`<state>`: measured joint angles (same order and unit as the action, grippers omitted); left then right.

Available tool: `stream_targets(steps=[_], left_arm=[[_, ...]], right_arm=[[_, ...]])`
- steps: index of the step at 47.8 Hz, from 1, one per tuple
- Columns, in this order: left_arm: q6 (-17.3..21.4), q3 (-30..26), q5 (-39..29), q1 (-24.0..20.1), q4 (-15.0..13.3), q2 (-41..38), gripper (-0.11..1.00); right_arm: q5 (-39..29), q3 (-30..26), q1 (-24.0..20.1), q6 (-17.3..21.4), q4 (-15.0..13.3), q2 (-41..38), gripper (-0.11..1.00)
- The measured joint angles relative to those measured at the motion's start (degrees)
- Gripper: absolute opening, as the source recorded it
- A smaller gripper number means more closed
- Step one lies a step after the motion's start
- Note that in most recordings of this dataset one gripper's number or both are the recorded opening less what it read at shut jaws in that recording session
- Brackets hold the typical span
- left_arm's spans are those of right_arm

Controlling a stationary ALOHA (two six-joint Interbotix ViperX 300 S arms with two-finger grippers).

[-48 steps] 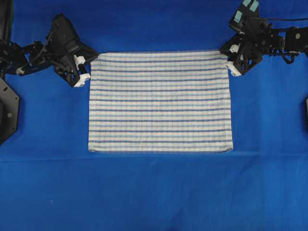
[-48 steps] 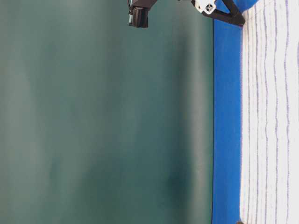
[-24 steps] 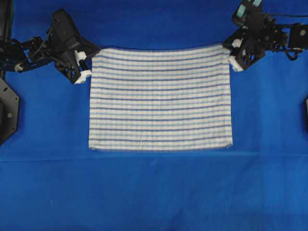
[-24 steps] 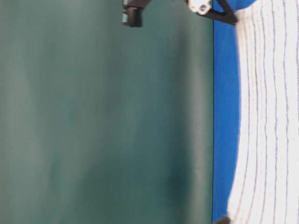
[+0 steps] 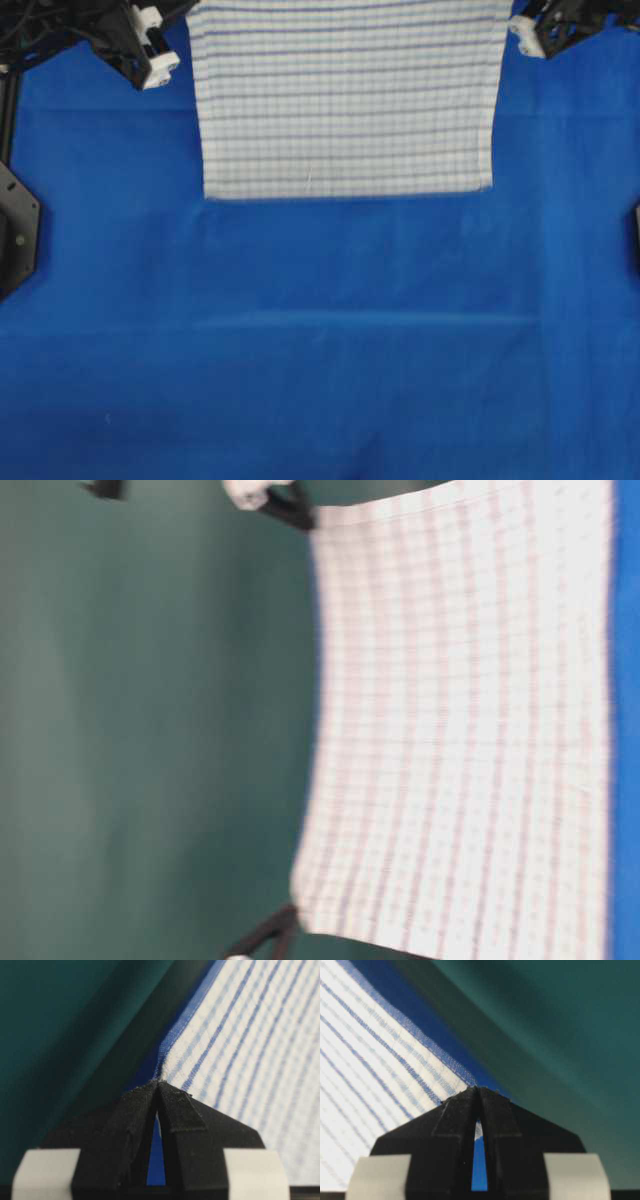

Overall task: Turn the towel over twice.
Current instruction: 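Lift the held corners up and back, raising the towel, then swing the held edge forward and lay the towel down flipped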

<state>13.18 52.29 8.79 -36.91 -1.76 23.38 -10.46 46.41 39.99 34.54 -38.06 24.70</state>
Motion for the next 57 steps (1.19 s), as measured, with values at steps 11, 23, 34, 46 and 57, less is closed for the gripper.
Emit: stream_targets(steps=[11,23,34,46,57], left_arm=[[3.3,-2.9,-3.5,0.3,0.0,7.9,0.02],[5.3,-2.9,-4.1,1.3,0.0,11.0,0.02],[5.8,-2.9,-4.1,2.3,0.1,10.9,0.02],[4.3,0.1,-8.6,6.9,0.0,10.9,0.02],[-4.0,6.8,-10.4,15.7,0.0,9.4,0.02]], right_arm=[[-3.0,-2.8,-0.7,-0.1,-0.6,8.0,0.04],[-6.1,-3.8,-3.7,-0.2,-0.6,11.3,0.03],[-8.8,-4.0,-5.6,0.0,-0.7,11.4,0.03],[-16.8,-1.2,-14.4,2.4,2.2,11.5,0.03],[-19.2,6.5,-26.5,10.6,6.3,10.6,0.03]])
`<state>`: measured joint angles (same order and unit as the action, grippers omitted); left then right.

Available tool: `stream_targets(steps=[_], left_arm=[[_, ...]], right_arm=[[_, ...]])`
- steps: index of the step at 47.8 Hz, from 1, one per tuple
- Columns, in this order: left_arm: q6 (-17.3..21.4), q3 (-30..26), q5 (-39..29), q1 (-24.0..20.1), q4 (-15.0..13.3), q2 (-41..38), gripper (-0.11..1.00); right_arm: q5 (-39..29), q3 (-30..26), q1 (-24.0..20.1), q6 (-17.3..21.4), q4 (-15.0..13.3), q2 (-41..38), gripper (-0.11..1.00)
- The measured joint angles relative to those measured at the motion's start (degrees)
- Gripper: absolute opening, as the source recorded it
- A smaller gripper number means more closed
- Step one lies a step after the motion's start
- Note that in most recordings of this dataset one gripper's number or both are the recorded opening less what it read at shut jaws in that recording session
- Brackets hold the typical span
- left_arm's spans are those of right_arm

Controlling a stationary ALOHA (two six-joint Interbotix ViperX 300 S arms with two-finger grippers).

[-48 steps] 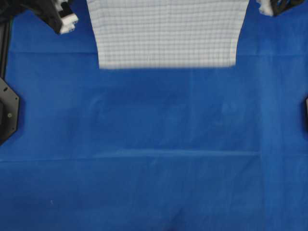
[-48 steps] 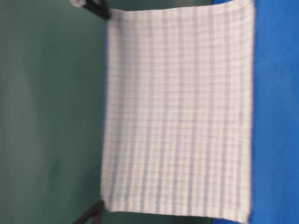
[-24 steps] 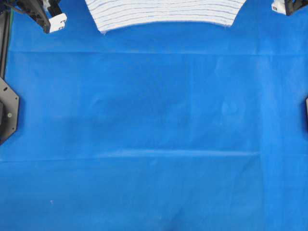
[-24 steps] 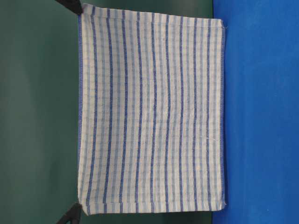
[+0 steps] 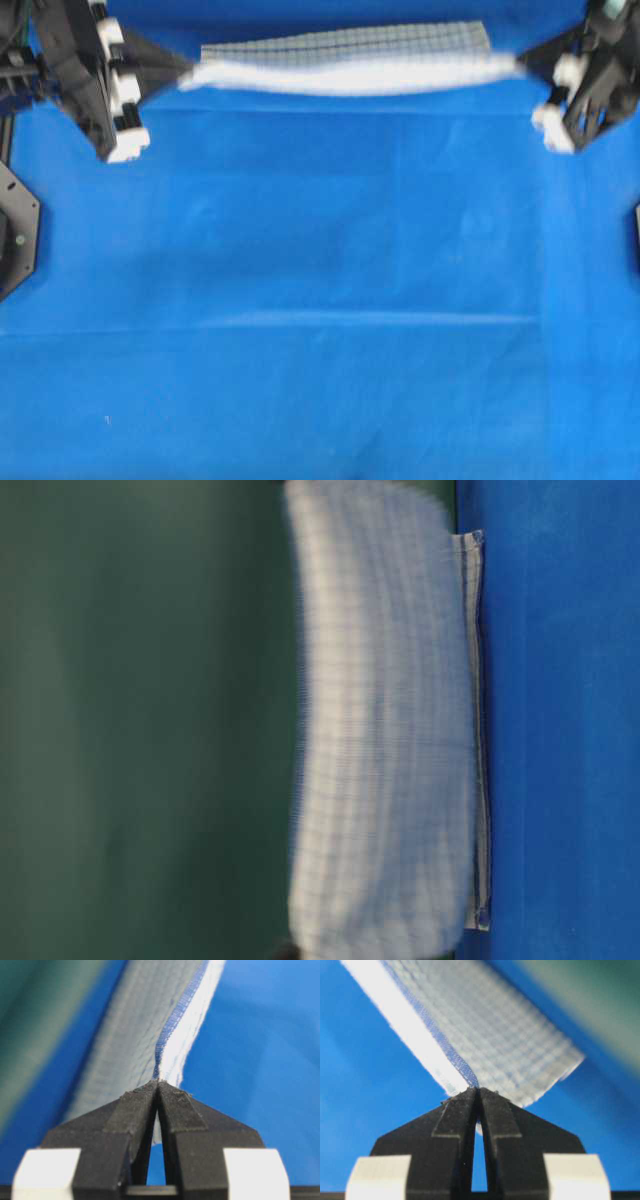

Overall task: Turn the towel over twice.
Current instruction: 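Swing the held edge forward and lay the towel down flipped, then open both grippers and retract them outward to the sides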

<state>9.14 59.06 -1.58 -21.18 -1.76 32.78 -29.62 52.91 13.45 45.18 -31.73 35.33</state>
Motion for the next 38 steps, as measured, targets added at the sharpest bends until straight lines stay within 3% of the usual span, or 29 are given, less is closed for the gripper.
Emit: stream_targets(steps=[11,18,25,38], left_arm=[[-4.2,6.9,5.5,13.6,-0.2,-6.7,0.02],[-10.6,7.7,9.4,20.4,-0.3,-11.6,0.02],[-14.4,7.6,11.5,26.1,-0.2,-17.1,0.02],[-15.2,6.0,14.9,33.6,-0.3,-24.9,0.02]], right_arm=[[3.1,5.9,-10.6,12.4,0.3,-6.7,0.03],[4.7,6.8,-16.9,19.0,0.3,-11.7,0.03],[5.7,6.5,-24.0,25.0,0.3,-16.9,0.04],[5.8,3.6,-32.9,34.5,-0.2,-23.9,0.04]])
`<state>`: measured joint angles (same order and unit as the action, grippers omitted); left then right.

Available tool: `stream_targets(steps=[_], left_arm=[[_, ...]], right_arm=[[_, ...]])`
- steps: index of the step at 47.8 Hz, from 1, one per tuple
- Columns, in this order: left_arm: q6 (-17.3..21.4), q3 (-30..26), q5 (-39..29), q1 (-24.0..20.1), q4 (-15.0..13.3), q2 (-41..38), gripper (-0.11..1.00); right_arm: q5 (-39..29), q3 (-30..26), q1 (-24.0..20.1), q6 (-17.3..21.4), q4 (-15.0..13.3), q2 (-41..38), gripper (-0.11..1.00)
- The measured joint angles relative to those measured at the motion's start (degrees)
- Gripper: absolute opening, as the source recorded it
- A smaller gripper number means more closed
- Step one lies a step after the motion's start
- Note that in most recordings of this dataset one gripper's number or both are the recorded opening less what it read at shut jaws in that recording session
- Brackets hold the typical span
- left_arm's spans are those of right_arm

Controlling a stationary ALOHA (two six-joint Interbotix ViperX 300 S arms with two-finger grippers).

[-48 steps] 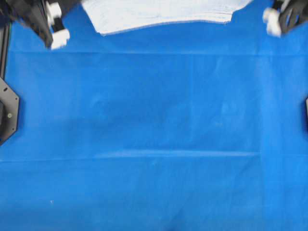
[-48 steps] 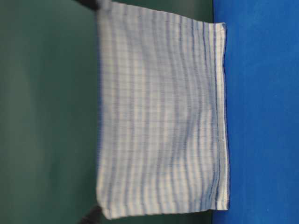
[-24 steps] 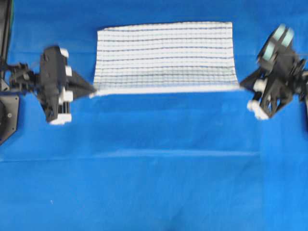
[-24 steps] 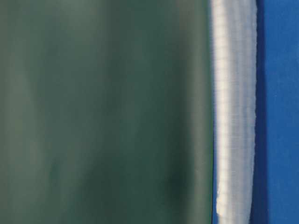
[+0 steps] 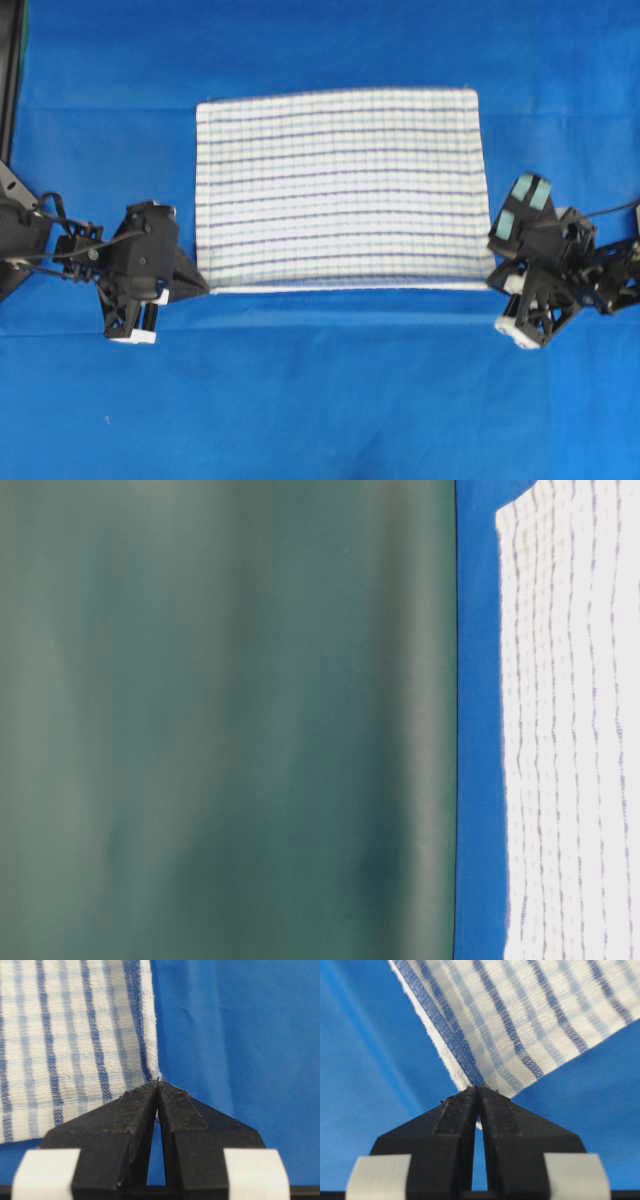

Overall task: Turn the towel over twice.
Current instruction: 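Open both grippers and retract them outward to the sides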

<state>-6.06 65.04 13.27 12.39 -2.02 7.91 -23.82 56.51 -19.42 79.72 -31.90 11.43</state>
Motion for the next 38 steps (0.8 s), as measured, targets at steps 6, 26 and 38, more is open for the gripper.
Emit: stream_targets(steps=[6,26,38], left_arm=[[0.0,-0.1,0.0,1.5,0.0,-0.3,0.02],[0.0,-0.1,0.0,2.9,0.0,-0.4,0.02],[0.0,-1.0,-0.9,3.0,0.0,-0.3,0.26]], right_arm=[[-0.2,-1.7,-2.4,1.8,-0.2,-2.1,0.03],[-1.0,-3.8,-3.8,2.3,-0.5,-4.5,0.03],[-1.1,-4.0,-3.8,2.3,-1.4,-4.4,0.07]])
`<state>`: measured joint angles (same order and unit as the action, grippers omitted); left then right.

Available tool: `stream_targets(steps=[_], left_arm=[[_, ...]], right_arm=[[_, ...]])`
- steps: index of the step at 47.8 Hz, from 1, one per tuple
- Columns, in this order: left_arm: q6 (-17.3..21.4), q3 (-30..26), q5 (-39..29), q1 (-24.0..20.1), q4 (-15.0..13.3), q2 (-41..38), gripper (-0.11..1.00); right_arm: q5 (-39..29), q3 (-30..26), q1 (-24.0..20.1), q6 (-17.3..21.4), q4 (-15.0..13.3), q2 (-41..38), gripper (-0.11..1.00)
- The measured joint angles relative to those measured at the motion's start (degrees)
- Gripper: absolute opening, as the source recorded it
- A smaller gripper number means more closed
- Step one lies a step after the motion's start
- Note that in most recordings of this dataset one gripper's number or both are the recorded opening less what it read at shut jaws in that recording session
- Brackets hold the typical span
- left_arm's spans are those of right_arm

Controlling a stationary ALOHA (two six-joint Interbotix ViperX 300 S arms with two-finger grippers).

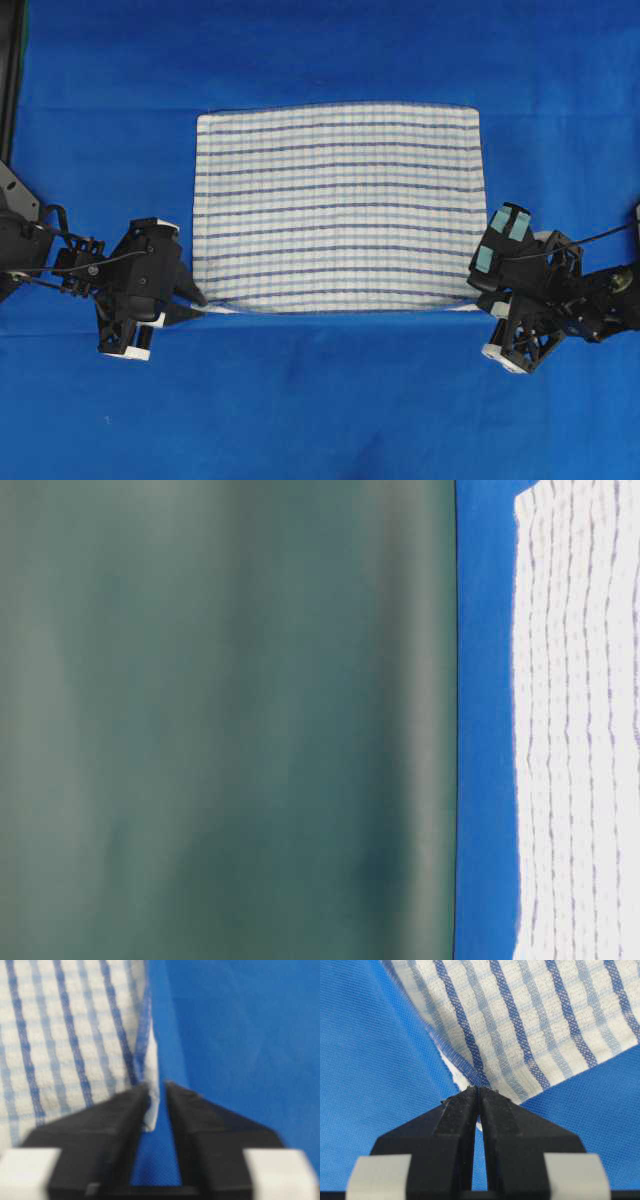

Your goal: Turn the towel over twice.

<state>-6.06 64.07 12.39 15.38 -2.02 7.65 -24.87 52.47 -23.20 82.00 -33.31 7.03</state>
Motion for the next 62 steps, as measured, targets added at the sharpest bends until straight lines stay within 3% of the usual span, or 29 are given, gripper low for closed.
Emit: stream_targets(steps=[4,8,12,17,31,38,48,52,57,62], left_arm=[[0.2,-0.6,-1.5,0.0,0.1,0.4,0.47],[0.6,-1.5,-4.1,0.0,0.0,1.8,0.61],[0.9,-2.5,-7.3,-0.1,0.0,3.9,0.66],[1.3,-3.6,-10.7,-1.0,0.1,7.8,0.64],[2.2,-3.6,-12.2,-7.8,0.3,20.9,0.64],[6.5,-2.2,-11.7,-12.2,0.3,27.2,0.64],[12.8,0.3,-9.1,-18.5,0.4,36.2,0.64],[13.8,1.0,-8.0,-21.2,0.4,39.9,0.64],[13.9,2.4,-6.9,-24.3,0.4,42.9,0.64],[13.9,2.7,-6.8,-24.8,0.4,43.9,0.64]], right_arm=[[-0.3,-0.7,0.0,-0.1,-0.4,0.0,0.3],[-1.5,-1.7,0.0,-0.4,-1.5,0.2,0.55],[-3.4,-2.5,-0.1,-0.9,-3.3,1.2,0.69],[-6.9,-3.6,-0.1,-1.1,-7.1,3.8,0.61],[-10.6,-3.1,1.3,-1.4,-21.0,17.1,0.61],[-10.8,-0.3,4.0,-1.4,-28.7,25.2,0.61],[-10.7,3.1,8.1,-1.6,-37.4,35.7,0.61],[-10.5,4.9,10.1,-1.8,-39.5,39.4,0.61],[-9.4,6.8,12.6,-1.8,-40.0,41.8,0.61],[-7.2,7.1,14.3,-1.8,-40.1,42.6,0.61]])
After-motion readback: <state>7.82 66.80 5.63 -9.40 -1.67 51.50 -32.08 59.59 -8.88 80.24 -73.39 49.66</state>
